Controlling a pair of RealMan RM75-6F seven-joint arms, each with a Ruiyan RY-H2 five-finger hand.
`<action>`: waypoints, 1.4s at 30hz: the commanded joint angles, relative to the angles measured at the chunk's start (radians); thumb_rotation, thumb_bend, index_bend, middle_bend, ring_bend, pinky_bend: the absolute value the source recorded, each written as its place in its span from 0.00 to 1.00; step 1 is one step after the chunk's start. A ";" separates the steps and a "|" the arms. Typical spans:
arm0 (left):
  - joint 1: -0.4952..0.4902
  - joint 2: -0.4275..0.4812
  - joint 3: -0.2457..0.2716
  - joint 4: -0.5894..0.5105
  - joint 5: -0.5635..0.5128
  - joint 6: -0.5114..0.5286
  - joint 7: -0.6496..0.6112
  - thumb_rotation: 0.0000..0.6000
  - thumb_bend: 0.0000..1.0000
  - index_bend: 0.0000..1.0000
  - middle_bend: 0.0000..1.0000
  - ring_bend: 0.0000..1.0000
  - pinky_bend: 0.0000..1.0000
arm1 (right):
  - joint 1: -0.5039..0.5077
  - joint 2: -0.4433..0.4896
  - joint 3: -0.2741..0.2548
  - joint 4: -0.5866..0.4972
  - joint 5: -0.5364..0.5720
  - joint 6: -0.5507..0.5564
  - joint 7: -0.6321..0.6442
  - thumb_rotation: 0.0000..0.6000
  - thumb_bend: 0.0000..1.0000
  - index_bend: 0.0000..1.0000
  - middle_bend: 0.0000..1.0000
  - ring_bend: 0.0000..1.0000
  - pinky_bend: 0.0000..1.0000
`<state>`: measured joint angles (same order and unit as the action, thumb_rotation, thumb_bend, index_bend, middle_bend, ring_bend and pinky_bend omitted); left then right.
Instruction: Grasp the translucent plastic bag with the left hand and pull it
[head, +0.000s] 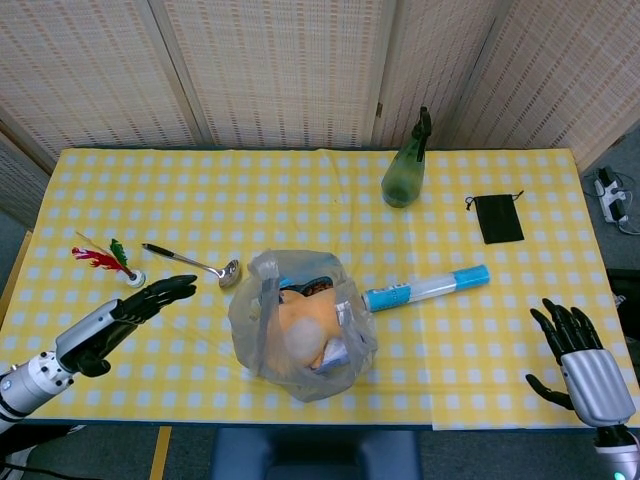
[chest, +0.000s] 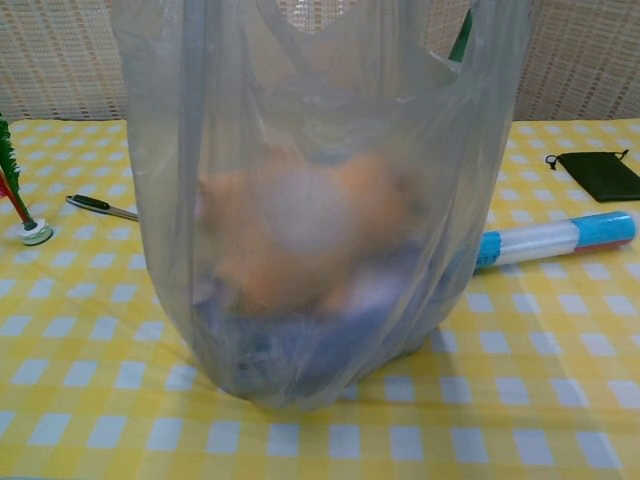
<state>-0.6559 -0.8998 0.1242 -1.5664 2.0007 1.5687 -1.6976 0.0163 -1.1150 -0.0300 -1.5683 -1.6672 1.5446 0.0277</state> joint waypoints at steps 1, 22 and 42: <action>-0.022 -0.001 -0.002 -0.007 -0.014 -0.021 -0.015 0.38 0.10 0.00 0.01 0.00 0.00 | 0.001 0.002 -0.002 -0.001 0.001 -0.004 -0.001 0.98 0.24 0.00 0.00 0.00 0.00; -0.148 -0.061 -0.011 -0.088 -0.040 -0.096 -0.172 0.41 0.10 0.00 0.01 0.00 0.00 | 0.002 0.006 -0.003 -0.007 0.011 -0.011 -0.007 0.98 0.24 0.00 0.00 0.00 0.00; -0.254 -0.170 -0.002 -0.057 -0.044 -0.166 -0.223 0.41 0.10 0.00 0.01 0.00 0.00 | -0.005 0.017 -0.006 -0.009 -0.001 0.008 0.004 0.98 0.23 0.00 0.00 0.00 0.00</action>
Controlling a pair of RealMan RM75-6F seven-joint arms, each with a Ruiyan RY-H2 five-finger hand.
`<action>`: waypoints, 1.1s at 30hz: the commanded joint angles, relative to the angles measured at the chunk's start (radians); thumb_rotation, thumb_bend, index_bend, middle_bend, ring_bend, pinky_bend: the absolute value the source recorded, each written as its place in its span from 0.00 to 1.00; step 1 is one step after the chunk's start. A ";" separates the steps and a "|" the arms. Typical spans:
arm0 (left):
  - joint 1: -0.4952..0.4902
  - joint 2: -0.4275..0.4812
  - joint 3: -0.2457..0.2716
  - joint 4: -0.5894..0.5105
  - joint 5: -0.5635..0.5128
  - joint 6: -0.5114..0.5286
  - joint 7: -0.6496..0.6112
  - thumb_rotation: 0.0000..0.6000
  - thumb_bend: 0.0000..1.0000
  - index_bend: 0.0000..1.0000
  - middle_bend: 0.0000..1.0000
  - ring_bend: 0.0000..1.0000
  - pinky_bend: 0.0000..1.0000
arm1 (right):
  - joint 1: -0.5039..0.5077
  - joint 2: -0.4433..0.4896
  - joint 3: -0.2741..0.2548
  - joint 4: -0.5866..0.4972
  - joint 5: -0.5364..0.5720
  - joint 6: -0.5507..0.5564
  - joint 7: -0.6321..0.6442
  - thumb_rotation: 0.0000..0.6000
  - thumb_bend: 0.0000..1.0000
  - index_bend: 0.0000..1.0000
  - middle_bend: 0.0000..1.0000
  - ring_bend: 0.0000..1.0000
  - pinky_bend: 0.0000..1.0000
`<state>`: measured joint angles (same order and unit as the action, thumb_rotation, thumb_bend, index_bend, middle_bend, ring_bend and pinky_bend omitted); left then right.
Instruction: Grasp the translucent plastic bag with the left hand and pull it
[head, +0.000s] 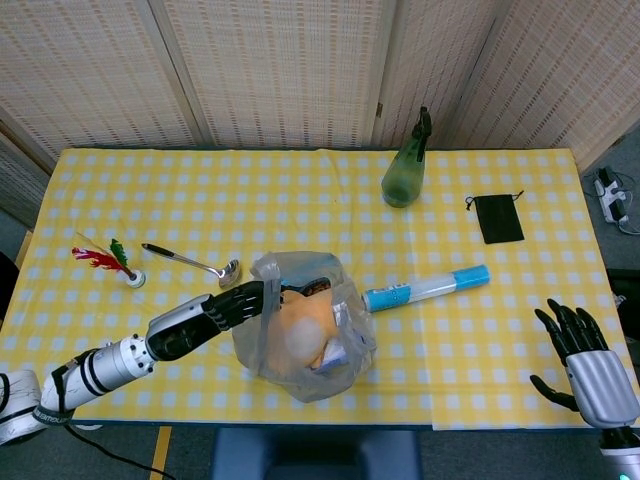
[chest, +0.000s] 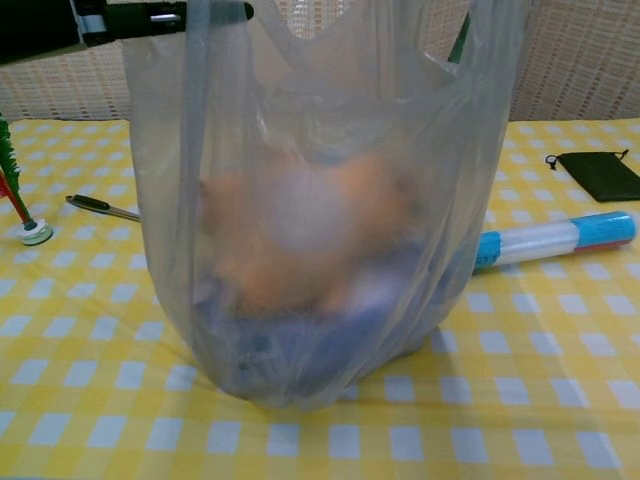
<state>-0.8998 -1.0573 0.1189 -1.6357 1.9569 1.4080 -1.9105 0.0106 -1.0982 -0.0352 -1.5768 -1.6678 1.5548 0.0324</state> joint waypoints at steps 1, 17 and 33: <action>-0.016 -0.021 0.004 0.021 -0.001 -0.009 -0.013 0.41 0.10 0.00 0.01 0.00 0.00 | 0.002 0.000 -0.001 0.000 0.000 -0.005 0.000 0.98 0.23 0.00 0.00 0.00 0.00; -0.090 -0.069 0.001 0.049 -0.045 -0.085 0.005 0.40 0.09 0.00 0.01 0.00 0.00 | 0.002 0.009 0.001 0.001 0.007 -0.006 0.019 0.99 0.24 0.00 0.00 0.00 0.00; -0.067 -0.043 0.019 0.037 -0.093 -0.071 0.027 0.41 0.09 0.00 0.01 0.00 0.05 | 0.002 0.010 0.000 -0.002 0.004 -0.006 0.014 0.98 0.24 0.00 0.00 0.00 0.00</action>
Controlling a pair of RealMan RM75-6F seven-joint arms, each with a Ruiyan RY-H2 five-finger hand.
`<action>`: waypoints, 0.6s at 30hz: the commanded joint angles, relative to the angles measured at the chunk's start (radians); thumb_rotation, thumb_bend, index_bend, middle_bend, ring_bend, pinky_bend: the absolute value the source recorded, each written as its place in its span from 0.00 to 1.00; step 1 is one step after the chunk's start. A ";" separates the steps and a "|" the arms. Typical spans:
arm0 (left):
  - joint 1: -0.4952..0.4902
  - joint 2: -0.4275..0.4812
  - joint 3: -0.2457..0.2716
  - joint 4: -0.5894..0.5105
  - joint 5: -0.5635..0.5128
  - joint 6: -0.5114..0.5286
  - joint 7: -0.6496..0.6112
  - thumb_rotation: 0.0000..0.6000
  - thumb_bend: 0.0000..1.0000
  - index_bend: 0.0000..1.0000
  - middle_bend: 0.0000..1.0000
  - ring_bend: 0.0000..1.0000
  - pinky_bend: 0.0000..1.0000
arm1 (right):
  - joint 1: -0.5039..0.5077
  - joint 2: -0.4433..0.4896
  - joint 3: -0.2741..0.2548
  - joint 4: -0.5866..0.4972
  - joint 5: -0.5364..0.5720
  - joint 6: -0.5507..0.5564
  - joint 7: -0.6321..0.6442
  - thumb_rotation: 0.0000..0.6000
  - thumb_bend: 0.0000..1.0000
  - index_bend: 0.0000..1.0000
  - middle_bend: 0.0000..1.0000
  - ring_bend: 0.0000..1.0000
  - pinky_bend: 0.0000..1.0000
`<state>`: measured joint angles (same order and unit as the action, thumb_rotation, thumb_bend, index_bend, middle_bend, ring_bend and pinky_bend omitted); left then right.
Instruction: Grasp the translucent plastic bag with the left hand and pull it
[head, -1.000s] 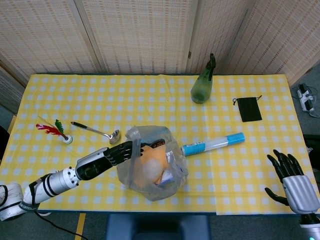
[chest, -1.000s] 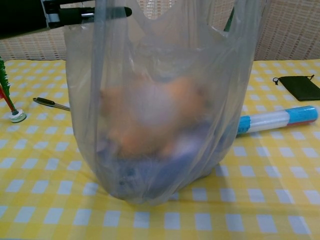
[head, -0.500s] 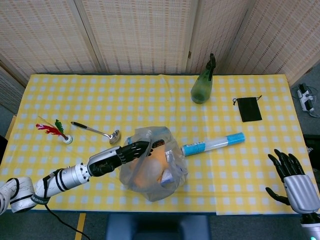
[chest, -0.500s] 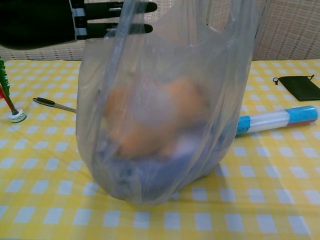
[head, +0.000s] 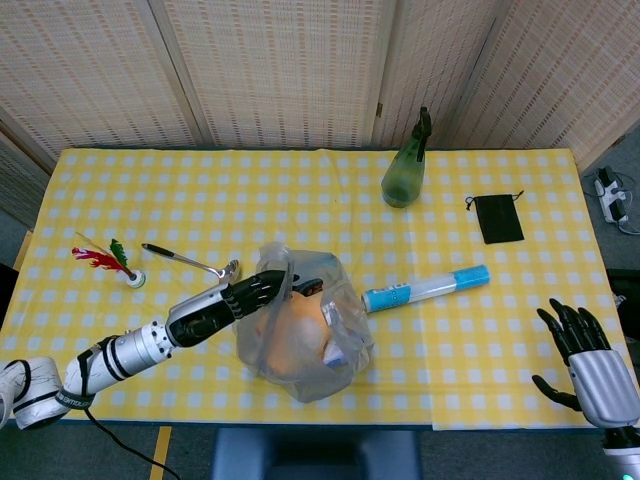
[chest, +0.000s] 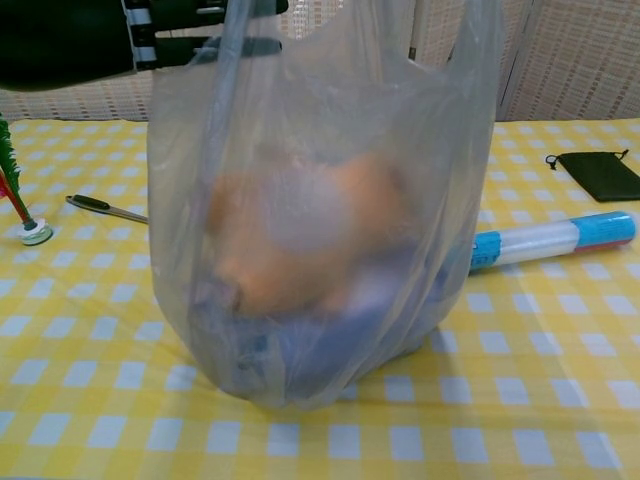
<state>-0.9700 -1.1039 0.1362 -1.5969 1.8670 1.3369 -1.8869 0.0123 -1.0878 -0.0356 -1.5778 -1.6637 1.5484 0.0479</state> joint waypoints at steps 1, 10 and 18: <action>0.006 0.007 0.005 -0.004 -0.005 0.000 0.007 0.41 0.09 0.00 0.01 0.00 0.06 | 0.000 0.000 0.000 -0.001 0.001 0.001 -0.002 0.98 0.24 0.00 0.00 0.00 0.00; 0.047 0.059 0.021 -0.056 -0.027 0.009 0.070 0.38 0.10 0.00 0.01 0.00 0.04 | 0.005 0.000 -0.001 -0.002 -0.001 -0.010 -0.004 0.99 0.24 0.00 0.00 0.00 0.00; 0.008 0.063 0.007 -0.061 -0.011 -0.043 0.049 0.38 0.10 0.00 0.00 0.00 0.01 | 0.002 -0.003 -0.002 -0.008 -0.001 -0.007 -0.014 0.99 0.24 0.00 0.00 0.00 0.00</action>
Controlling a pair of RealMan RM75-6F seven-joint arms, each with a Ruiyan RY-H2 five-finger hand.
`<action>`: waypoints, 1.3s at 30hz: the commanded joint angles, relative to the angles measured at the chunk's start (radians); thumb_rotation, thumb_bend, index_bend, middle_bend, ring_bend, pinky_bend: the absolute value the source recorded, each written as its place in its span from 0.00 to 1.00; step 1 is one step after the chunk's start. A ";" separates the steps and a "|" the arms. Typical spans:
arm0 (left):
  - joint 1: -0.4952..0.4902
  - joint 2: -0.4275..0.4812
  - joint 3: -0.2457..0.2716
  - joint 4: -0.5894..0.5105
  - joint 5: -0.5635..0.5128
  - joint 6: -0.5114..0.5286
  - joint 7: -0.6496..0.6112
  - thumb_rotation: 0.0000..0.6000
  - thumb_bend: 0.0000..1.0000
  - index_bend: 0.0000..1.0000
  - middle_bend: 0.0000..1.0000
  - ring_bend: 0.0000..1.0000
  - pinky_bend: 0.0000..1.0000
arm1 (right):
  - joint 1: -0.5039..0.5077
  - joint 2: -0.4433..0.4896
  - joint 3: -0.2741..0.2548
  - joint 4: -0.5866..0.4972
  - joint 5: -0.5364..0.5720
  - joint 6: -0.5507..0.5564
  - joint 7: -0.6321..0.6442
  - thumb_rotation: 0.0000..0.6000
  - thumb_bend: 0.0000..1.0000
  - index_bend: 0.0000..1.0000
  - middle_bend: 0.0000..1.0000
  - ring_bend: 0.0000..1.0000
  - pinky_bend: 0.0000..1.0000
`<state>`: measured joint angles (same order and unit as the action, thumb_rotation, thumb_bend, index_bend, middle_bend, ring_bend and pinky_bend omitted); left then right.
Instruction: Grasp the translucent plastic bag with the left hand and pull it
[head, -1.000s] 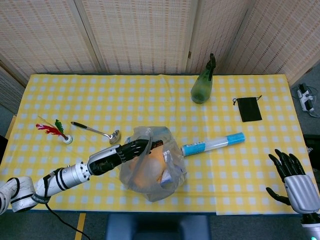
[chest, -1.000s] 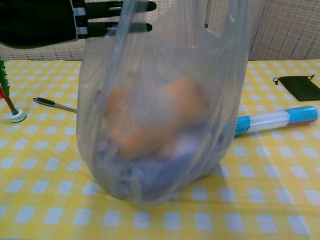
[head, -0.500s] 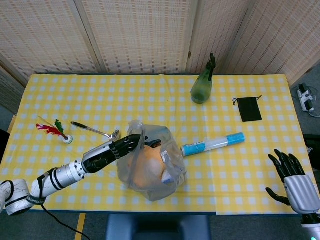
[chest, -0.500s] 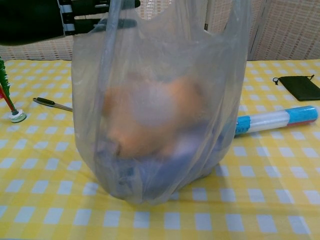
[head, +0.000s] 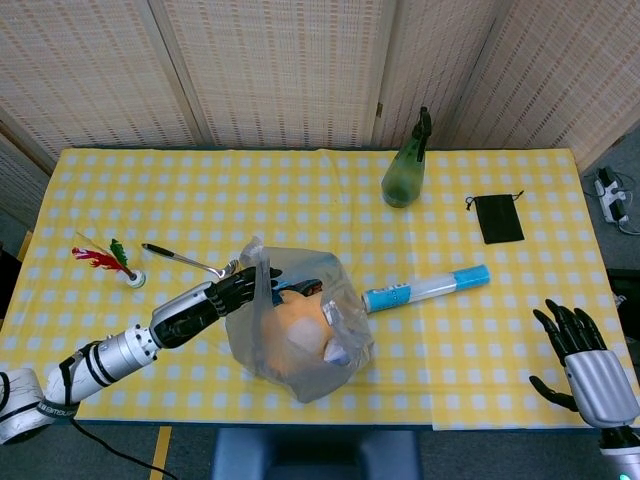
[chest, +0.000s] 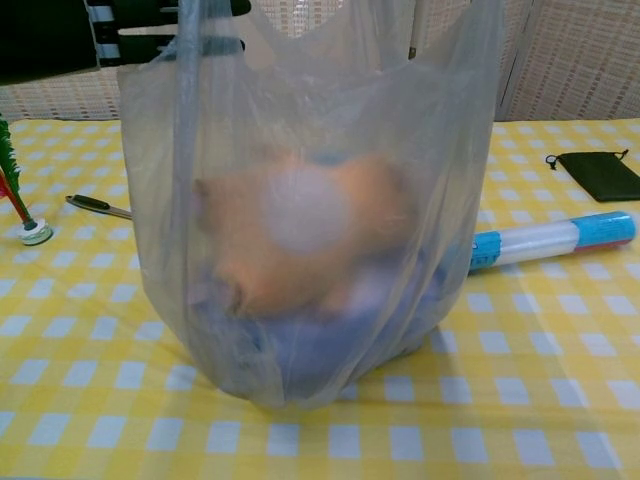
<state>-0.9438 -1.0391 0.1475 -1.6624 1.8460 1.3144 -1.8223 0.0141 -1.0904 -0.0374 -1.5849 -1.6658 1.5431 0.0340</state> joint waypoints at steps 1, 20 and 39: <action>-0.028 -0.004 -0.006 0.008 0.014 -0.033 -0.021 0.38 0.10 0.00 0.00 0.00 0.01 | 0.001 0.000 0.000 -0.001 0.001 -0.002 -0.001 0.99 0.24 0.00 0.00 0.00 0.00; -0.093 -0.012 0.000 0.010 0.077 -0.037 -0.046 0.37 0.09 0.00 0.08 0.06 0.07 | 0.005 0.007 -0.007 -0.001 -0.008 -0.008 0.020 0.99 0.23 0.00 0.00 0.00 0.00; -0.124 -0.027 0.025 -0.039 0.111 -0.041 0.013 0.38 0.09 0.00 0.13 0.10 0.10 | 0.003 0.011 -0.014 0.000 -0.024 0.002 0.032 0.98 0.23 0.00 0.00 0.00 0.00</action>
<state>-1.0651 -1.0640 0.1744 -1.6987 1.9586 1.2767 -1.8125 0.0170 -1.0800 -0.0517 -1.5855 -1.6899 1.5444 0.0657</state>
